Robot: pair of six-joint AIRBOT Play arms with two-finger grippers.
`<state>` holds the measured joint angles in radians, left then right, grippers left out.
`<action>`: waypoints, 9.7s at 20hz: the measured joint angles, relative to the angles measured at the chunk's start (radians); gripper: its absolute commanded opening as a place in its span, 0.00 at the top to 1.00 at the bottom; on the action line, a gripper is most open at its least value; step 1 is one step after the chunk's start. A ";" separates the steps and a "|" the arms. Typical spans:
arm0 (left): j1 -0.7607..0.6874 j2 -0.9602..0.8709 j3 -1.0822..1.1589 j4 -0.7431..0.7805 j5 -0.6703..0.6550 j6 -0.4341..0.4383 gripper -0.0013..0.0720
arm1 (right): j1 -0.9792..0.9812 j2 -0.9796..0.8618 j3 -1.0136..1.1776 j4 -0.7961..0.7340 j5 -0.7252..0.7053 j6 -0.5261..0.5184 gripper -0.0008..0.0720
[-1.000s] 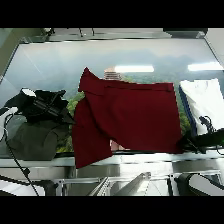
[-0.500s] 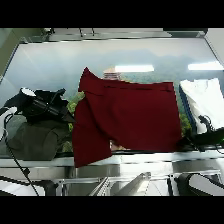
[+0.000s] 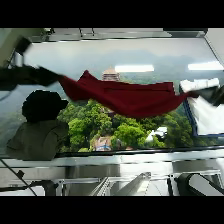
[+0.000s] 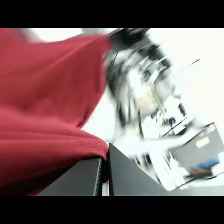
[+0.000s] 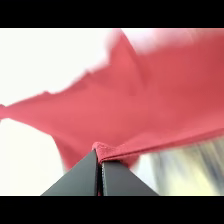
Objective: Fold the shirts.
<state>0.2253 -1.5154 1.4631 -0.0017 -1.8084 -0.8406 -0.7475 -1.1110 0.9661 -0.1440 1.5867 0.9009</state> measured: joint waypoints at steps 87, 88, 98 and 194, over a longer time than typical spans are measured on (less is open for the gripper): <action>-0.032 -0.424 0.495 0.870 0.433 -0.321 0.03 | 0.219 -0.816 0.741 -0.363 -0.271 0.044 0.60; -0.033 -0.404 0.475 0.870 0.373 -0.357 0.03 | 0.211 -0.795 0.731 -0.387 -0.225 0.051 0.54; -0.142 -0.083 -0.254 0.983 0.345 -0.494 0.02 | 0.178 -0.712 0.470 -0.496 -0.042 0.083 0.52; -0.187 -0.644 0.600 0.575 0.910 -0.043 0.58 | 0.396 -0.942 0.721 -0.332 -0.599 0.066 0.13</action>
<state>0.0380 -2.1590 2.0636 0.5735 -0.8986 -0.8841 -0.3511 -2.0533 1.6867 -0.4755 0.9874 0.9672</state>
